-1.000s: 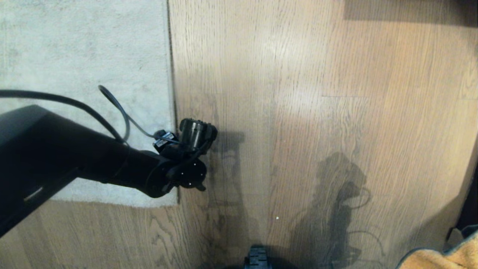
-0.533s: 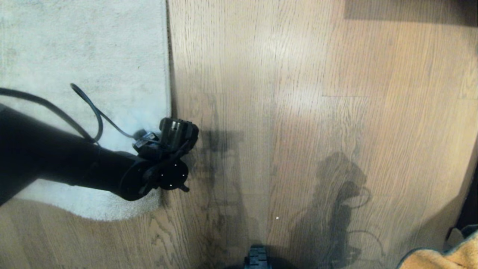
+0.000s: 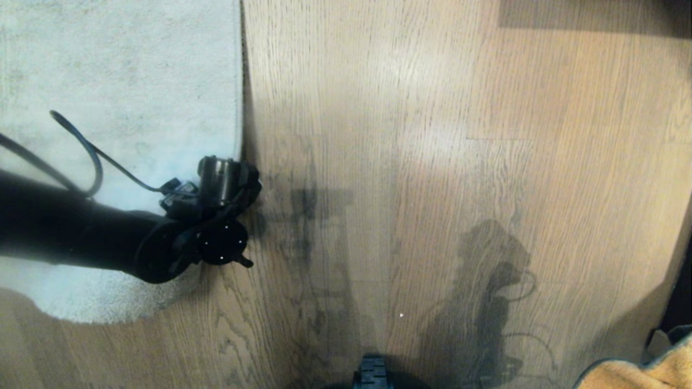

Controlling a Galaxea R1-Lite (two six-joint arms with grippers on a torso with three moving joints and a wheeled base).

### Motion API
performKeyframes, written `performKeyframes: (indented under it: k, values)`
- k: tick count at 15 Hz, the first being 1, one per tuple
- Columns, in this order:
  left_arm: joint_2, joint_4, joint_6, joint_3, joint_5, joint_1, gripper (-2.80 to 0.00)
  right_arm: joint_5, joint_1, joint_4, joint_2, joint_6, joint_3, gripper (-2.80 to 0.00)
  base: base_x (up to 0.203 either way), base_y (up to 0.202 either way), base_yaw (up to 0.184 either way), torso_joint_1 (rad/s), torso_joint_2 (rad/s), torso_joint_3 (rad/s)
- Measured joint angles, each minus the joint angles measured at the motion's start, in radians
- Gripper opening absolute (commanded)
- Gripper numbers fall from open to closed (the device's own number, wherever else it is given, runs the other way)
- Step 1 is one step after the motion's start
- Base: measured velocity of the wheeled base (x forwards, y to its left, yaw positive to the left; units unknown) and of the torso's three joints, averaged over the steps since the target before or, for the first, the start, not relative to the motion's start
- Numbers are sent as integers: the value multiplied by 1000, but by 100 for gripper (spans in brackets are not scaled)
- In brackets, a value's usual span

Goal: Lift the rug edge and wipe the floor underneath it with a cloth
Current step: Lift up the carpet

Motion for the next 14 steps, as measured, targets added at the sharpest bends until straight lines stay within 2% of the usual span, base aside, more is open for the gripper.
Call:
performKeyframes:
  k: [8,14]
  values:
    - [-55,1,2,21,1,64,0,0,0,0,0,1,0,-280,0,0,0,0,0,0]
    - [-91,1,19,11,8,54,0,0,0,0,0,0,0,-280,0,0,0,0,0,0]
